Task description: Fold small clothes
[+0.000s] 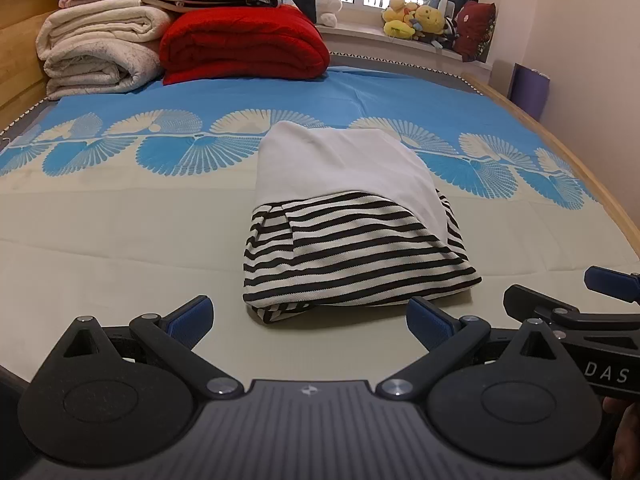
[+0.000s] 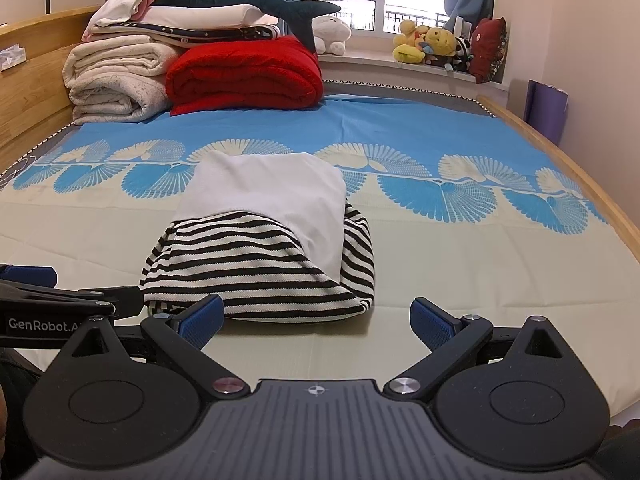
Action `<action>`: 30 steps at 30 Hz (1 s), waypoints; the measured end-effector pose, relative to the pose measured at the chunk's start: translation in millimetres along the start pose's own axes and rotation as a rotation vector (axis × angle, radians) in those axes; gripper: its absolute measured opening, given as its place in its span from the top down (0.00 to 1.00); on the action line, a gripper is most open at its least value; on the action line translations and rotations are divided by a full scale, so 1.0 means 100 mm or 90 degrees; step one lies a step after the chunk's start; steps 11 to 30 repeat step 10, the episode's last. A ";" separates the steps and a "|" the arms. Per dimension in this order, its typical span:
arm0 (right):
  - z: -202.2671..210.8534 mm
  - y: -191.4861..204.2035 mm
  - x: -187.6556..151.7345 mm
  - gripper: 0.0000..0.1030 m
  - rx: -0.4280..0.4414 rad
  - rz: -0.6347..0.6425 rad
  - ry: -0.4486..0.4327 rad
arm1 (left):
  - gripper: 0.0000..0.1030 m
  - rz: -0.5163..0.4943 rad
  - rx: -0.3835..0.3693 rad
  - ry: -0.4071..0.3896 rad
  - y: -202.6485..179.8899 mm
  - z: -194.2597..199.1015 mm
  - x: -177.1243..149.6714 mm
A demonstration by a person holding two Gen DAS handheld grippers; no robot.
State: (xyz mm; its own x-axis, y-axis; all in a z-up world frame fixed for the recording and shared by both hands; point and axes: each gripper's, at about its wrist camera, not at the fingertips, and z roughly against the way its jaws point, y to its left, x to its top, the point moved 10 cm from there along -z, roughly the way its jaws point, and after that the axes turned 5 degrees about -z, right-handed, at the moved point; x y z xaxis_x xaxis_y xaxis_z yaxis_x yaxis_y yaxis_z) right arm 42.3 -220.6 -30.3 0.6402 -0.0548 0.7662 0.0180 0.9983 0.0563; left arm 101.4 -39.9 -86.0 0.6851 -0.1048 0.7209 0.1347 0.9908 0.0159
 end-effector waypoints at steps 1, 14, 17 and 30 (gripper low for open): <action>0.00 0.00 0.00 0.04 0.000 -0.001 0.000 | 0.00 0.000 0.000 0.000 0.01 0.00 0.00; -0.01 0.03 0.01 0.04 -0.001 -0.004 0.004 | 0.00 0.002 -0.006 0.004 0.04 0.00 -0.01; -0.01 0.03 0.01 0.04 -0.001 -0.004 0.004 | 0.00 0.002 -0.006 0.004 0.04 0.00 -0.01; -0.01 0.03 0.01 0.04 -0.001 -0.004 0.004 | 0.00 0.002 -0.006 0.004 0.04 0.00 -0.01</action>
